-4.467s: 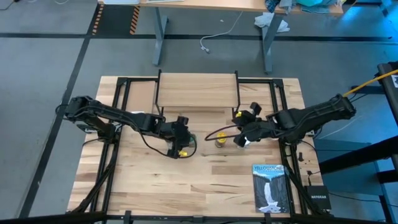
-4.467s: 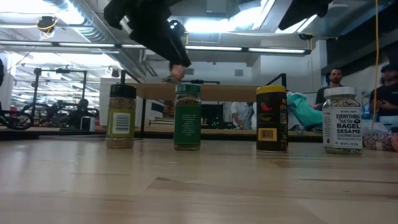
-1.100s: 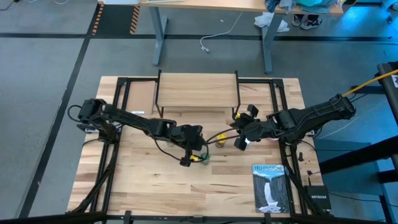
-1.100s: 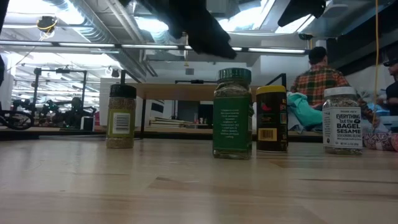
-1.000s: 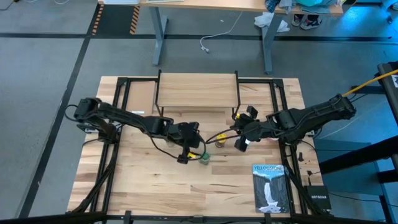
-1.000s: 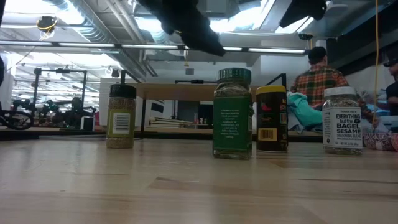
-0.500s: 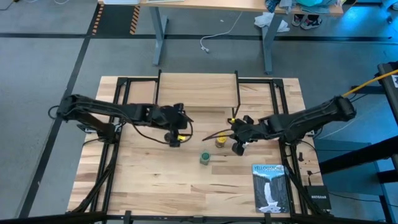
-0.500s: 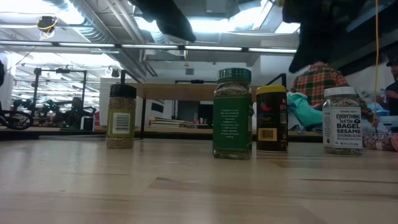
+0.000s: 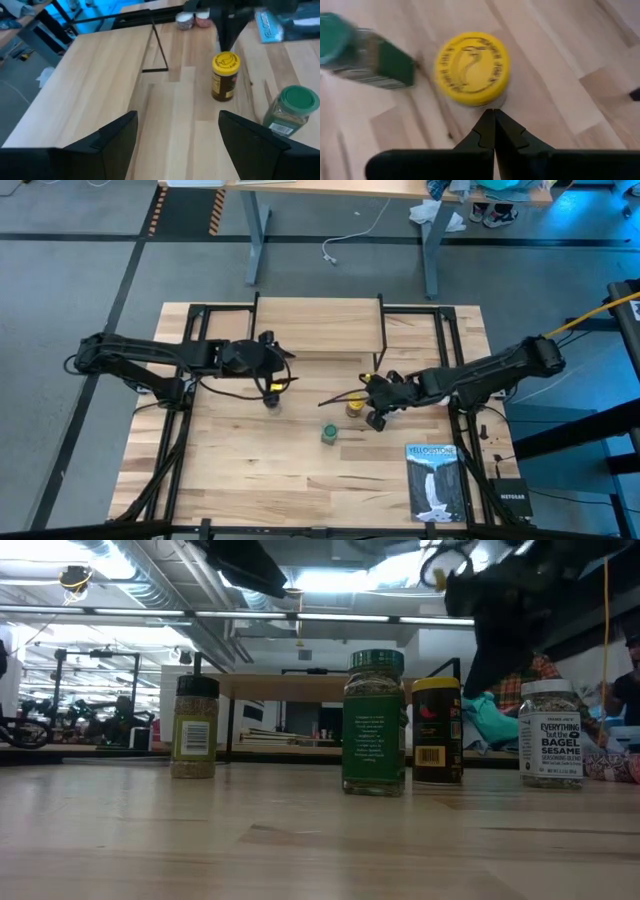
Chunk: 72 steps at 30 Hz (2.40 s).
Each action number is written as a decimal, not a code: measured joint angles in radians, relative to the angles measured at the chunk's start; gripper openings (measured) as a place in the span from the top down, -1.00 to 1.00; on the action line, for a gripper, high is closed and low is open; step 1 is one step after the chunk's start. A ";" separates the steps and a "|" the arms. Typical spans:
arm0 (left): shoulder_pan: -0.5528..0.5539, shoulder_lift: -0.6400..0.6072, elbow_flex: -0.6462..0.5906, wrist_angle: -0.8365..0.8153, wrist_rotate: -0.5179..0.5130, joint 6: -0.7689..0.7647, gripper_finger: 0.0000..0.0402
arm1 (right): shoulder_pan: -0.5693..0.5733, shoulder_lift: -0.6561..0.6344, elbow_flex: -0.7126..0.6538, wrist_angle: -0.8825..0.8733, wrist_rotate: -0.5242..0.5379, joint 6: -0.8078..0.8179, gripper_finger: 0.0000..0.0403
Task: Shelf spices
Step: Put the black seasoning bottle on the shelf
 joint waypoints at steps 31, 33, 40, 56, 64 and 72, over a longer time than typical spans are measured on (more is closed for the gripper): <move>0.000 -0.015 -0.001 -0.027 -0.004 -0.023 -0.35 | -0.072 0.224 0.002 0.467 -0.138 -0.105 1.00; 0.000 -0.015 -0.001 -0.027 -0.003 -0.023 -0.35 | -0.076 0.224 0.002 0.477 -0.148 -0.110 1.00; 0.000 -0.015 -0.001 -0.027 -0.003 -0.029 -0.35 | -0.090 0.224 0.001 0.486 -0.160 -0.152 1.00; -0.016 0.018 -0.001 -0.049 0.053 -0.062 -0.35 | -0.090 0.224 0.001 0.604 -0.100 -0.240 1.00; -0.062 0.140 -0.001 0.067 0.133 -0.033 -0.35 | -0.087 0.223 0.084 0.602 0.040 -0.401 1.00; -0.102 0.148 -0.001 0.104 0.131 -0.027 -0.35 | -0.087 0.124 0.237 0.396 0.119 -0.615 1.00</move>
